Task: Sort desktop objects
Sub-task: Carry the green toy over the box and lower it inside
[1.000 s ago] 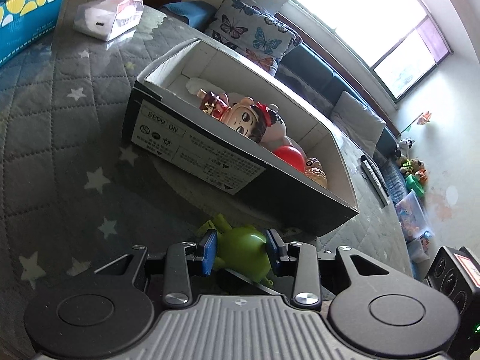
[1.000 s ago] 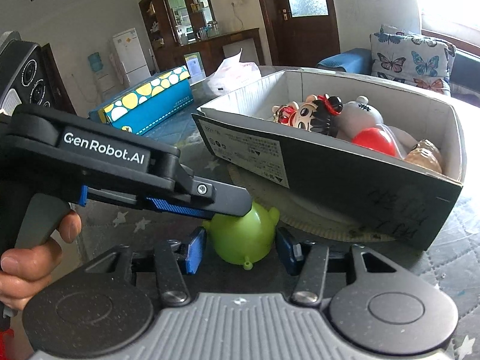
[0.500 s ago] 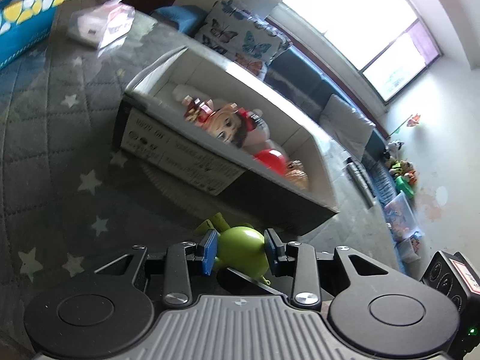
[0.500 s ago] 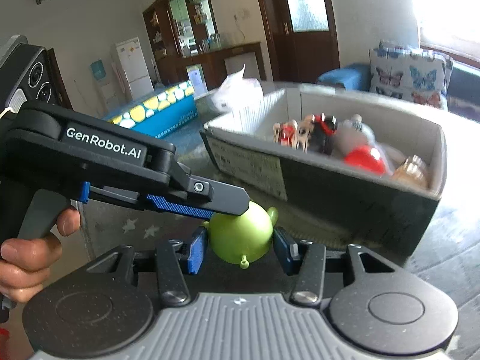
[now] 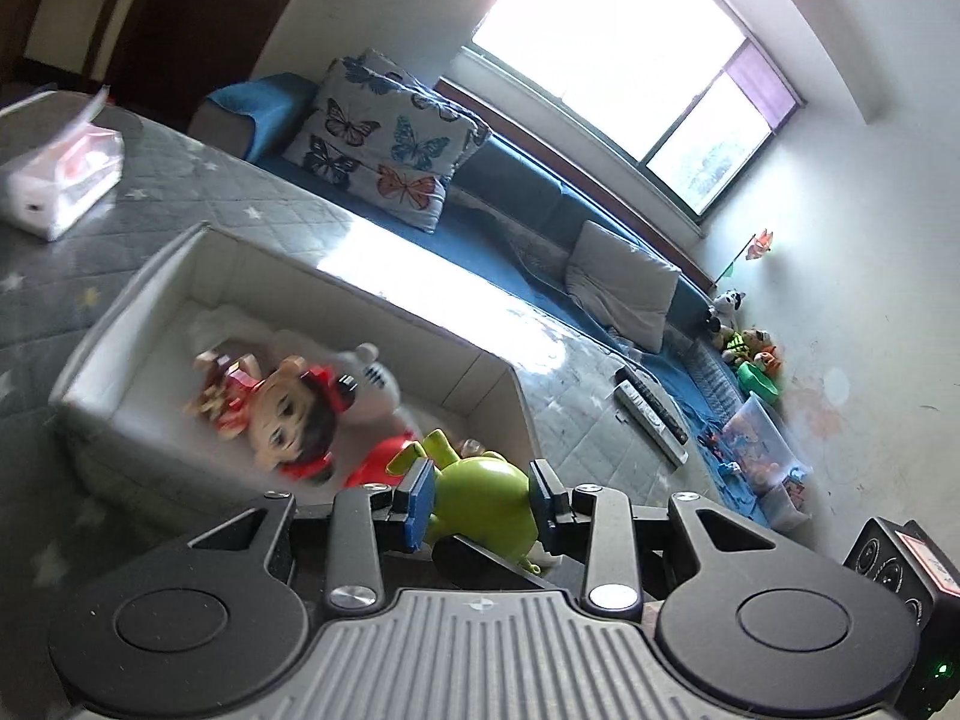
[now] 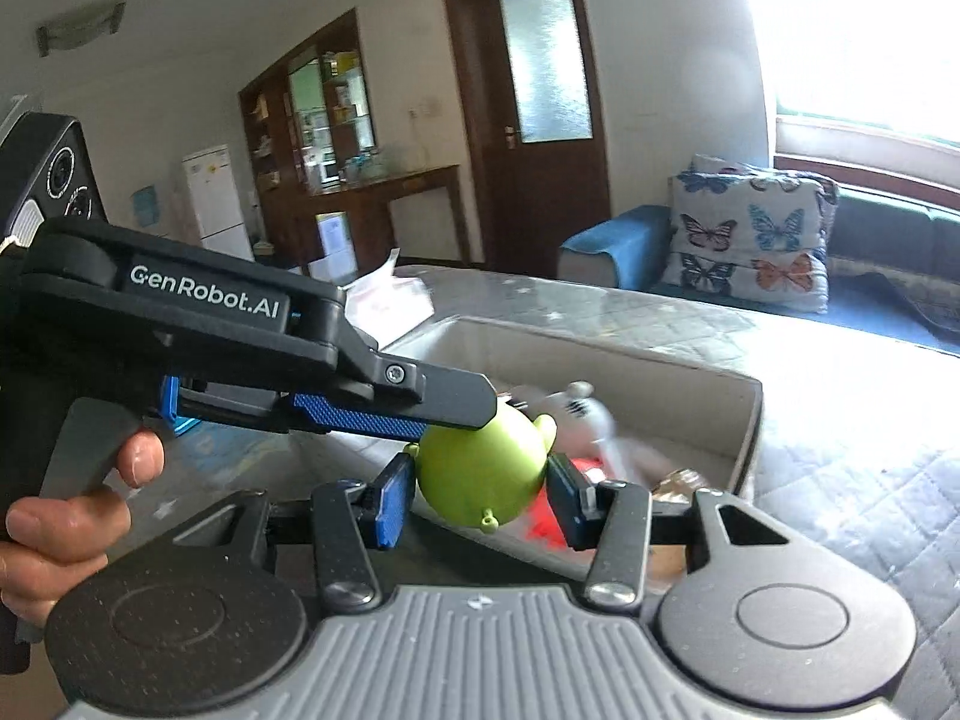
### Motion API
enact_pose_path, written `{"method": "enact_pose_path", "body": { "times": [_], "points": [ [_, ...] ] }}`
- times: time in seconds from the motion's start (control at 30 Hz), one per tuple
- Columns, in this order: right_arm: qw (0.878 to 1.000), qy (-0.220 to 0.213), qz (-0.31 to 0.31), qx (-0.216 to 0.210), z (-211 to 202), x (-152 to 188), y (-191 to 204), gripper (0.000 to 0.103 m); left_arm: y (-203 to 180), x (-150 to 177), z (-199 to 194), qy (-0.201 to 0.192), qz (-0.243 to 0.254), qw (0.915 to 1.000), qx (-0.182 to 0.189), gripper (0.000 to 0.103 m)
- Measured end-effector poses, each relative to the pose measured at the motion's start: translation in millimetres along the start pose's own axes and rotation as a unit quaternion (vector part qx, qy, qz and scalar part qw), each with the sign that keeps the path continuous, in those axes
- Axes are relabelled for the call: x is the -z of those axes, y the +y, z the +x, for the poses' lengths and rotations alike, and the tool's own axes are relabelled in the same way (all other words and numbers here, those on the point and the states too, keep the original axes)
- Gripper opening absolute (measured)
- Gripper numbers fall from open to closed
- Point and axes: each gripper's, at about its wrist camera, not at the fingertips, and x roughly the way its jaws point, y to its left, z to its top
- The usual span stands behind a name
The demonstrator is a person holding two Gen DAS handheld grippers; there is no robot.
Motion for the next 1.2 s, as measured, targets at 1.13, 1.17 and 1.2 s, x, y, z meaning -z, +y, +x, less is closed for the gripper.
{"method": "enact_pose_path", "body": {
  "times": [1.13,1.17,1.2],
  "points": [
    [0.996,0.058,0.045,0.044,75,-6,-72,0.051,29,-29,93,0.050,-0.022,0.9985,-0.001,0.037],
    [0.996,0.057,0.043,0.045,75,-6,-71,0.053,29,-28,92,0.050,-0.021,0.9986,-0.002,0.037],
    [0.996,0.056,0.042,0.046,74,-6,-71,0.055,28,-28,91,0.049,-0.020,0.9986,-0.002,0.037]
  ]
}}
